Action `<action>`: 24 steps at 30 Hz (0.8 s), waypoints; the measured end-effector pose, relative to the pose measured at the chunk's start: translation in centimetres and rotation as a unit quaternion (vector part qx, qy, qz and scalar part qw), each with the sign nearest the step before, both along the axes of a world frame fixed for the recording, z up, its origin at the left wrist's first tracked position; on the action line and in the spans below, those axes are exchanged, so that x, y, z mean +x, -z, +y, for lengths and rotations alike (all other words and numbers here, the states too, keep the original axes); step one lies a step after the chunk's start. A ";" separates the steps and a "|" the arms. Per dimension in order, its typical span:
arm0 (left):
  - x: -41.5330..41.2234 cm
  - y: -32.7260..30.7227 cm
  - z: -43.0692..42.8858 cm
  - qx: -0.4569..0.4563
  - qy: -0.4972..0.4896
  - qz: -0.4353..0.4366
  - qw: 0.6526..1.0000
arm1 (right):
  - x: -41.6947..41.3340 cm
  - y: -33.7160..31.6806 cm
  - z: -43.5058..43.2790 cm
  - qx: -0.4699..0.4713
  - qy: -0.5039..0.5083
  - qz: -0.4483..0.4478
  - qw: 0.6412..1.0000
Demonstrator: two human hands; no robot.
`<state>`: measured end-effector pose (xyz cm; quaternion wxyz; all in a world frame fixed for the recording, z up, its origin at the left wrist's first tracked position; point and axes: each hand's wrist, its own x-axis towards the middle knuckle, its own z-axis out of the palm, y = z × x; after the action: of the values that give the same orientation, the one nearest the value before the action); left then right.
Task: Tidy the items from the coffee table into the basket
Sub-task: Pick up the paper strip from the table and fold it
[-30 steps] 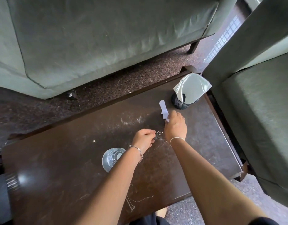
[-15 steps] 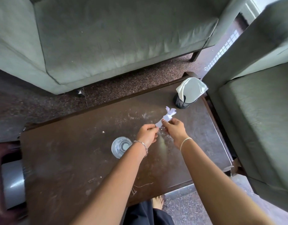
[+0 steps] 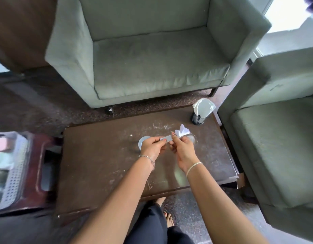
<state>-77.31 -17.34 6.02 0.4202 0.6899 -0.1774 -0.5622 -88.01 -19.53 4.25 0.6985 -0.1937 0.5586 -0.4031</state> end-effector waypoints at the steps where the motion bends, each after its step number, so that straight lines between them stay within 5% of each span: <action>1: 0.5 -0.9 1.0 -0.006 -0.009 -0.001 1.000 | 0.4 -0.7 0.7 -0.003 0.004 -0.004 1.000; 11: 8.9 -6.8 8.7 -0.041 -0.149 0.004 0.988 | 7.4 -6.1 5.3 -0.047 -0.069 0.013 0.996; 24: 26.2 -6.2 16.4 -0.073 -0.323 0.048 0.942 | 26.5 -7.6 8.1 -0.118 -0.253 0.097 0.955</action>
<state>-51.08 -0.91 12.21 0.6363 0.6499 0.0347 -0.4142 -61.50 -11.42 11.84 0.6926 -0.4477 0.5047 -0.2553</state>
